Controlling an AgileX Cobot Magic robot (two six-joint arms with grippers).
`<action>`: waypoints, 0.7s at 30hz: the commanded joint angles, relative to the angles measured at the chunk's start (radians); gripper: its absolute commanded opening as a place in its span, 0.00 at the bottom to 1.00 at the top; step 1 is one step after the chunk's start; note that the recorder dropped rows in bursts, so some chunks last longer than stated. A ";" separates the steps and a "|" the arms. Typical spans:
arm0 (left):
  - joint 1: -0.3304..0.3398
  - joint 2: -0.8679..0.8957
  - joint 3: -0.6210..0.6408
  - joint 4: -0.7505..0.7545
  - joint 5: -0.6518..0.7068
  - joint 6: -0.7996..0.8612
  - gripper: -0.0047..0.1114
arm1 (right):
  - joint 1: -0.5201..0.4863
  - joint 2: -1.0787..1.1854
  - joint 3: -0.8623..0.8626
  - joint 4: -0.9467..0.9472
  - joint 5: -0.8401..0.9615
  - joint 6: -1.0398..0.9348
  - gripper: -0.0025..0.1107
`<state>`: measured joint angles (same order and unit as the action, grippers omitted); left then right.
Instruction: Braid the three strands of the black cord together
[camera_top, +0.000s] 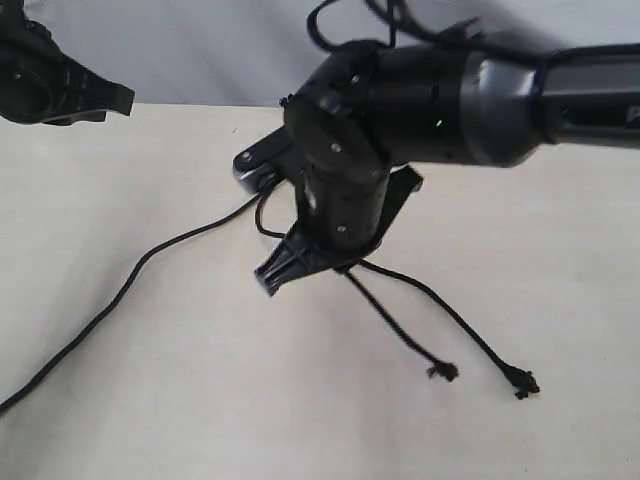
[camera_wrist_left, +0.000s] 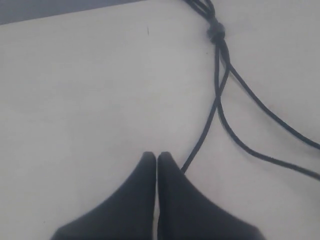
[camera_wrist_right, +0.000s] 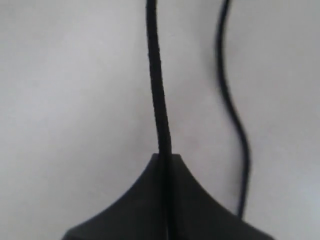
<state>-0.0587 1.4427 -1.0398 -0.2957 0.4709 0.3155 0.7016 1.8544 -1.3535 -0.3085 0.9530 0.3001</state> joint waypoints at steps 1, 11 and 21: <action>0.002 0.000 -0.003 0.010 -0.001 0.006 0.05 | -0.107 -0.052 -0.020 -0.129 0.059 0.020 0.02; 0.002 0.000 -0.003 0.010 -0.001 0.006 0.05 | -0.447 0.035 -0.020 -0.140 -0.013 0.020 0.02; 0.002 0.000 -0.003 0.010 -0.001 0.006 0.05 | -0.542 0.247 -0.014 -0.034 -0.033 -0.073 0.02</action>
<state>-0.0587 1.4427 -1.0398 -0.2957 0.4709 0.3155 0.1616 2.0935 -1.3701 -0.4030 0.9123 0.2854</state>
